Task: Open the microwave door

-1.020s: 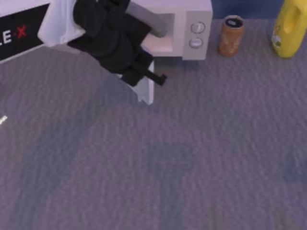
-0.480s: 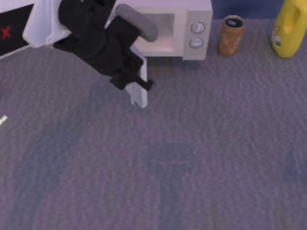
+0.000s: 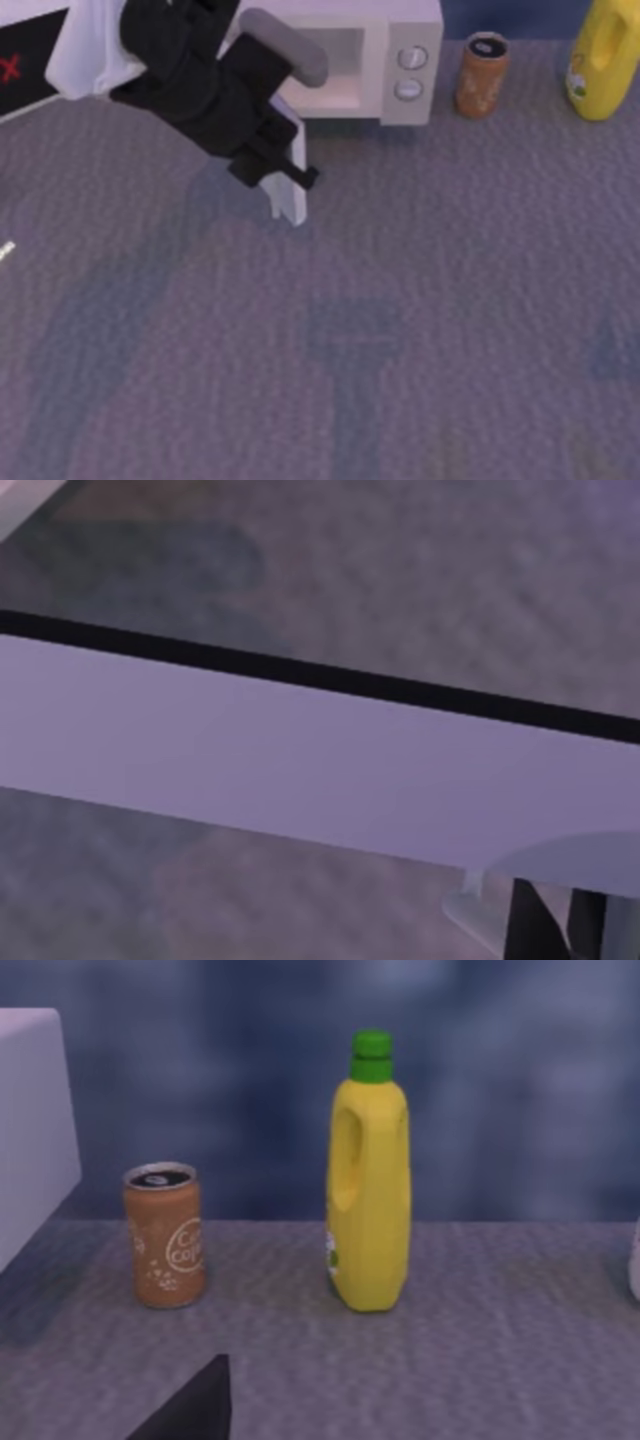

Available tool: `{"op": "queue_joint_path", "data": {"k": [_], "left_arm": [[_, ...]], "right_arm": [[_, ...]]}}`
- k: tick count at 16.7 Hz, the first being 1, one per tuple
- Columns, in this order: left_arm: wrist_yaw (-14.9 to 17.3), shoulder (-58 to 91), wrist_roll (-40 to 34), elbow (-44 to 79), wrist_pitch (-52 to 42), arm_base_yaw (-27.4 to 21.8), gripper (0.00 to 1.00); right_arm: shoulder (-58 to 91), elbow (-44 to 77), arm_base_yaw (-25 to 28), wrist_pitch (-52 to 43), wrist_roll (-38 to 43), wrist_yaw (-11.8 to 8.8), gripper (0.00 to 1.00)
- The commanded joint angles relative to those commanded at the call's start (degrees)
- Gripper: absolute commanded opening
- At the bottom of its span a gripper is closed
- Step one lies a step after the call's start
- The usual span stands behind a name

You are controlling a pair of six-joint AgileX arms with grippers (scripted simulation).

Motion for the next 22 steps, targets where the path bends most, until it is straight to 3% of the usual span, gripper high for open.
{"op": "queue_joint_path", "data": {"k": [15,22], "left_arm": [[0.4,0.2,0.0,-0.3,-0.1,-0.1,0.0],[4.8,-1.7,9.4,-1.9,-2.0,3.6,0.0]], "right_arm": [[0.0,0.0,0.0,0.0,0.0,0.0,1.0],[0.0,0.0,0.0,0.0,0.0,0.0,1.0]]}}
